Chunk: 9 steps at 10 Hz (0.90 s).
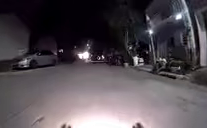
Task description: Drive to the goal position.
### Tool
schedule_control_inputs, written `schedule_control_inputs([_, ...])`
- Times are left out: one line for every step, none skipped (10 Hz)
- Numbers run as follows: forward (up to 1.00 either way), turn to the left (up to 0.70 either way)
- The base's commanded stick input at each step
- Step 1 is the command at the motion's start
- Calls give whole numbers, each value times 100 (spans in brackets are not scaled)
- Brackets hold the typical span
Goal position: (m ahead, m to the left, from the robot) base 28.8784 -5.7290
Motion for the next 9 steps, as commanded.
schedule_control_inputs([60,0])
schedule_control_inputs([60,0])
schedule_control_inputs([60,0])
schedule_control_inputs([60,0])
schedule_control_inputs([60,0])
schedule_control_inputs([60,0])
schedule_control_inputs([60,0])
schedule_control_inputs([60,0])
schedule_control_inputs([60,0])
